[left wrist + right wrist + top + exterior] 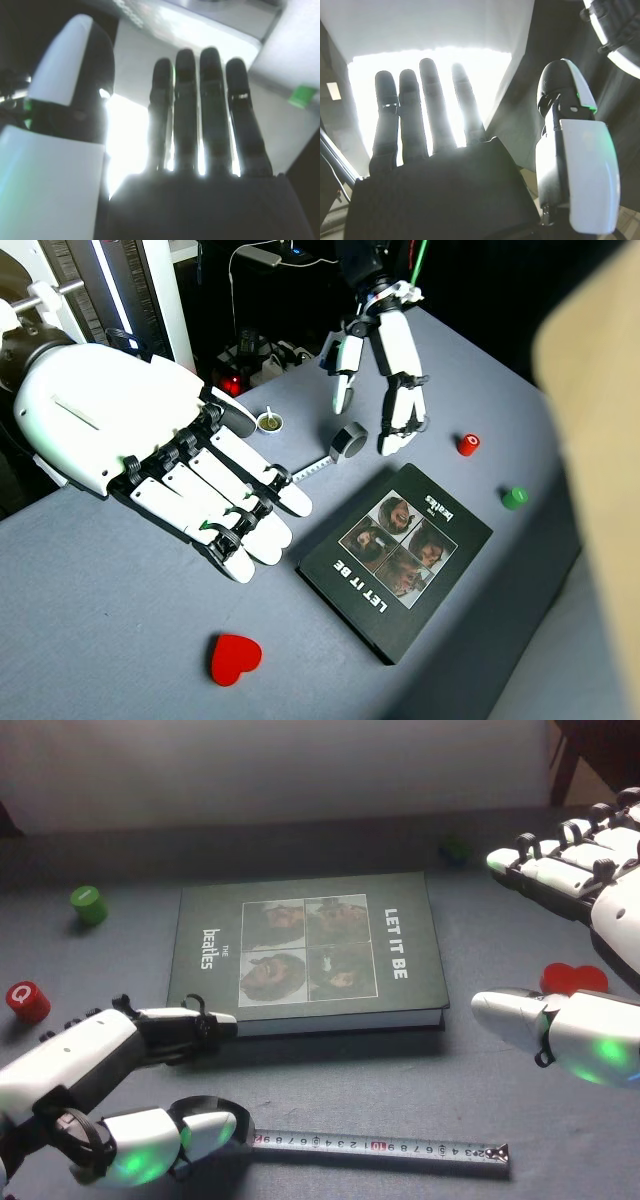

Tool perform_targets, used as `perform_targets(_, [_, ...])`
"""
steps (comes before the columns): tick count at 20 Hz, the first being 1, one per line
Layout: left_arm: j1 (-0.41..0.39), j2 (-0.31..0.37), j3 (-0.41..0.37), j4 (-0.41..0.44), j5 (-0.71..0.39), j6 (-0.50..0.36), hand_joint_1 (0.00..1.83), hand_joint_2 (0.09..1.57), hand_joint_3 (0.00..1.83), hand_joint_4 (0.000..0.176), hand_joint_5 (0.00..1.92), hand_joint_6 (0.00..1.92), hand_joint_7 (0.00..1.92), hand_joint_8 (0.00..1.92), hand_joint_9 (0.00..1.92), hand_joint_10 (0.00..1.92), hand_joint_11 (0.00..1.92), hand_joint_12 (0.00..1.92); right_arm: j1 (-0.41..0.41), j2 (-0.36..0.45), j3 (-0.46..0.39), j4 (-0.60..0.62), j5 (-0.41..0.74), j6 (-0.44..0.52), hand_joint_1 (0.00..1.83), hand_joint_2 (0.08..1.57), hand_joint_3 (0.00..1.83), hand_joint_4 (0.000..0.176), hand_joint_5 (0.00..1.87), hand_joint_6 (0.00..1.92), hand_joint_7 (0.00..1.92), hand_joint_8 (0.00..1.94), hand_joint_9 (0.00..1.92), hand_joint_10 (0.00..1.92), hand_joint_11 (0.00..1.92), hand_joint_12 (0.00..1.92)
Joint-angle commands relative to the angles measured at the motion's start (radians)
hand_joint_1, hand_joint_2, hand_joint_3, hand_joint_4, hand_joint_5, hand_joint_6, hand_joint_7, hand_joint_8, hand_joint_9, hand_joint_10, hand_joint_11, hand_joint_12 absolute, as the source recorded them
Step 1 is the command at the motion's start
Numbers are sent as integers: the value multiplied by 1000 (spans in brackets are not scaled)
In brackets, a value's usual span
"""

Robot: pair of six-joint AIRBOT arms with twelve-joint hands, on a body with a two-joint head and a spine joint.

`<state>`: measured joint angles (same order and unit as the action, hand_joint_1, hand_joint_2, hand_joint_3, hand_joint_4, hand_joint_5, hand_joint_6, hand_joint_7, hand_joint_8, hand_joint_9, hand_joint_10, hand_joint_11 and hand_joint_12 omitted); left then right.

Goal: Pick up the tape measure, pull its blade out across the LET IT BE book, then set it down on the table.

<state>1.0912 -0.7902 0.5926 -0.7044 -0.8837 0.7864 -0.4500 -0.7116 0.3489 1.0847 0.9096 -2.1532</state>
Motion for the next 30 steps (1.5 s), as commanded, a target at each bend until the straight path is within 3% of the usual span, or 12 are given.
perform_targets(1, [1,-5,8,35,-114,-12,931,1117,1,0,482,2,556,2,526,3,106,844,14,4,-4,-71,65,0,84,1119,2,64,200,0,275,0,186,0,0,725])
perform_targets(9, [48,-43,32,52,-138,-22,941,1121,2,0,492,3,557,1,526,2,111,843,14,4,-4,-71,62,0,84,1123,2,65,189,0,272,0,190,1,0,755])
perform_targets(25, [81,-114,82,54,-166,62,953,1126,1,0,484,6,552,6,520,2,109,835,14,4,-4,-71,59,4,85,1125,1,65,190,0,271,0,179,0,0,761])
perform_targets(30, [81,-138,117,48,-172,72,1076,1110,0,0,529,18,572,9,534,8,131,841,14,4,-4,-71,58,4,84,1126,1,65,182,0,263,0,175,0,0,772])
